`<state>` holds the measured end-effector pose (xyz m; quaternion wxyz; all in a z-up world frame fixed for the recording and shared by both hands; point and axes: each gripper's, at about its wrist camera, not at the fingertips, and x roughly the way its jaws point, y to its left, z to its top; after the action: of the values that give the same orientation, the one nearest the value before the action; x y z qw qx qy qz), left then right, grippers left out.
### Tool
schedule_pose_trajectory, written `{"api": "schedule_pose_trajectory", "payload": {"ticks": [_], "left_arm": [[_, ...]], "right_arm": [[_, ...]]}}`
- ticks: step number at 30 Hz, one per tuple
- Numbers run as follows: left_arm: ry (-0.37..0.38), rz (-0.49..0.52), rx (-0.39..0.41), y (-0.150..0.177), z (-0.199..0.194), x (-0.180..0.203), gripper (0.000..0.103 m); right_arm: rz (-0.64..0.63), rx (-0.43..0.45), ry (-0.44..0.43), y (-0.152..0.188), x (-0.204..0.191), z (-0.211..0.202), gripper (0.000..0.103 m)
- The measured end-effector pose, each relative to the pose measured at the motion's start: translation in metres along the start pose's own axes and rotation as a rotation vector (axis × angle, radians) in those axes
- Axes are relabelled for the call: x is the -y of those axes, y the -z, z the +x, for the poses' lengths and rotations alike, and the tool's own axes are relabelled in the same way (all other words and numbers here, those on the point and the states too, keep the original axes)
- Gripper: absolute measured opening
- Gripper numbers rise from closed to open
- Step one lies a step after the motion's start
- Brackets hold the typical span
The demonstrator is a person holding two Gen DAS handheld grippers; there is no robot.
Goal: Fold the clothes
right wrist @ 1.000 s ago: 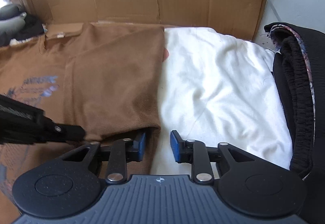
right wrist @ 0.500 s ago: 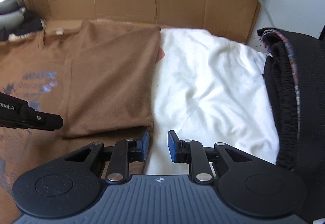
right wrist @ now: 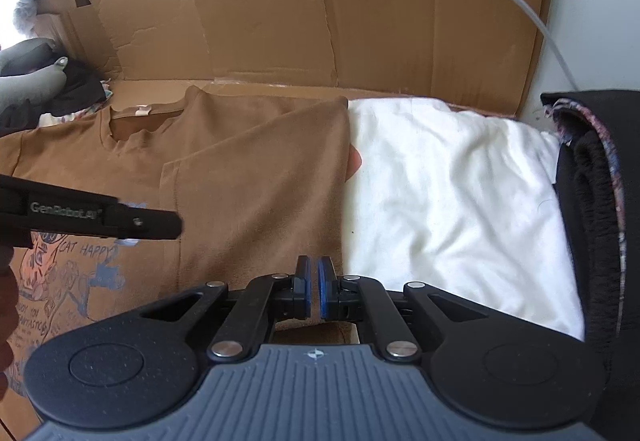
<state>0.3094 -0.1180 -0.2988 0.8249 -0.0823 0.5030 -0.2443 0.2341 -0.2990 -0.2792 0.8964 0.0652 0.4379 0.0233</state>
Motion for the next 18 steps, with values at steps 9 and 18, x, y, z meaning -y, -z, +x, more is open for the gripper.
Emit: {"api": "schedule_pose_trajectory", "payload": {"ticks": [9, 18], "left_arm": [[-0.052, 0.088, -0.042, 0.013, 0.041, 0.006, 0.007], [-0.13, 0.074, 0.018, 0.0, 0.017, -0.019, 0.003]], "right_arm": [[-0.019, -0.056, 0.015, 0.012, -0.001, 0.022, 0.006], [-0.055, -0.051, 0.008, 0.013, -0.005, 0.011, 0.006]]}}
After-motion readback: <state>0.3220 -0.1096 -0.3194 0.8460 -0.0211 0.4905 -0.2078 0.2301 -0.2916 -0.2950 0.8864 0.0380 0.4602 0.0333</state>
